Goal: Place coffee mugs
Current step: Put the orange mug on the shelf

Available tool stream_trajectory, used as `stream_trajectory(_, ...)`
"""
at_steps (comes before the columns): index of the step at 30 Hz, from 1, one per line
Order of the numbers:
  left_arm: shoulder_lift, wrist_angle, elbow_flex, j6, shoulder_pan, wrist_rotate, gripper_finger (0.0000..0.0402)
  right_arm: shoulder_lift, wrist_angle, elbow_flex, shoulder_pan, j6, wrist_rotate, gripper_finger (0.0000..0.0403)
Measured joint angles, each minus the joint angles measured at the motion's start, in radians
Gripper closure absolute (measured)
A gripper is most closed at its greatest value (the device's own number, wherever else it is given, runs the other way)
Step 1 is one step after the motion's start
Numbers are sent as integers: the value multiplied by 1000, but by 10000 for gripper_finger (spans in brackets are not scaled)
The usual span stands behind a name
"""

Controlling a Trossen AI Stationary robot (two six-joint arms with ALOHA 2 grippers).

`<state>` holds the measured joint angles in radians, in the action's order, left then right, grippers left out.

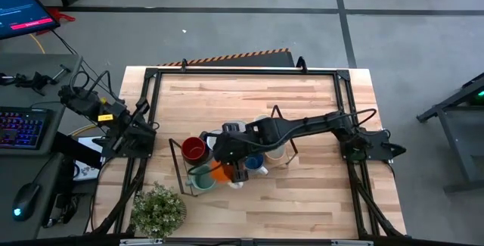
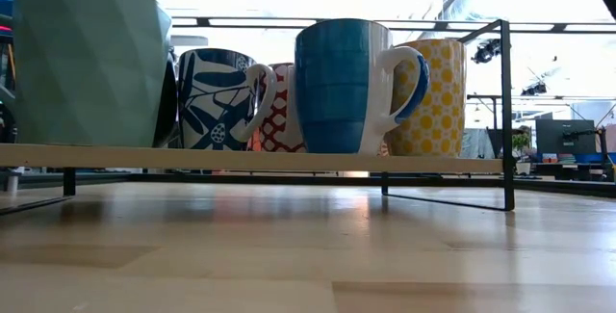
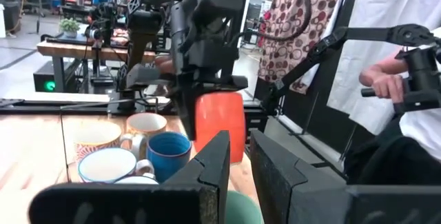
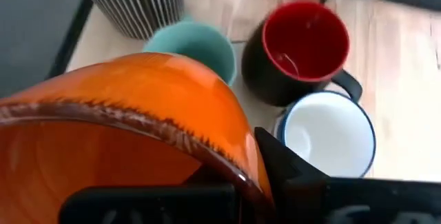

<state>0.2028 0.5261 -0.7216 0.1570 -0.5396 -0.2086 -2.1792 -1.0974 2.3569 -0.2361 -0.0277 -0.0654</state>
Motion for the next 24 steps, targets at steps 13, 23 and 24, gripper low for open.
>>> stream_trajectory(13,0,-1,0,25,0,-4,355,40,78,0,23,-40,23,403)
stream_trajectory(23,67,-158,1,78,1,-116,355,74,38,0,-52,24,-91,403)
stream_trajectory(24,84,-189,1,59,1,-116,355,76,19,0,-64,52,-81,403)
